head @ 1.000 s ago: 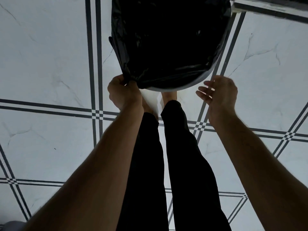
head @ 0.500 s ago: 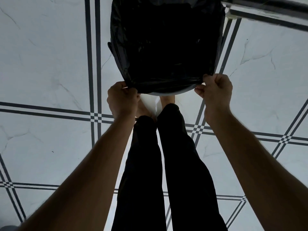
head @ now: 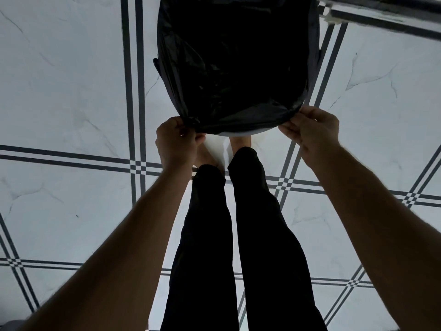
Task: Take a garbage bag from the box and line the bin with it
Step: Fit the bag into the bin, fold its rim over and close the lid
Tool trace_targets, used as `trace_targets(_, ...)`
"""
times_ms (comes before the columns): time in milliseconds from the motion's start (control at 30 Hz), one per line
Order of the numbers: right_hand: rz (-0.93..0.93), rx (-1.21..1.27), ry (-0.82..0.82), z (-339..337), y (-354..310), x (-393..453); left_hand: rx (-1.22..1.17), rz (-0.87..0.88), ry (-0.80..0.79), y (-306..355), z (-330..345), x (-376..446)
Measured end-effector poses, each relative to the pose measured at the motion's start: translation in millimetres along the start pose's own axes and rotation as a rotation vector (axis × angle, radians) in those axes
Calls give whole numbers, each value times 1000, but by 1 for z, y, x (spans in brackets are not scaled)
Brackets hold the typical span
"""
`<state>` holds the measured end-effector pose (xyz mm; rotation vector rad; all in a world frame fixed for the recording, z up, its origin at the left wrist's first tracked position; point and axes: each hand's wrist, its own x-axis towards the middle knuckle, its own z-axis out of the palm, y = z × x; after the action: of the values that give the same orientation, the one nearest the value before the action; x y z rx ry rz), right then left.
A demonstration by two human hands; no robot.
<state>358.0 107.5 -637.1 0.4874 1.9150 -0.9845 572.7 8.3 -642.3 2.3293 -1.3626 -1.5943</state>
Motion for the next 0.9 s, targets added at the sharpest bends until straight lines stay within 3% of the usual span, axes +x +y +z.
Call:
trace_targets(167,26,-7,-63,4,3,12,26,45,-22,-8,3,8)
trace_targets(400,58,-17,17,8,6,29,161,149,-25,-16,8,21)
trace_targets(700,14,-77,80,1,8,33,197,80,-49,-14,8,38)
trace_targets(767,-81,-121,160,-9,7,25,102,-12,-88,-15,0,41)
trace_targets(833,-319,-324,279,-17,-4,9,-53,-116,-92,-11,-10,41)
trace_targets(900,-593,-509,263,-13,-26,-20,-257,-201,-64,-1,-21,36)
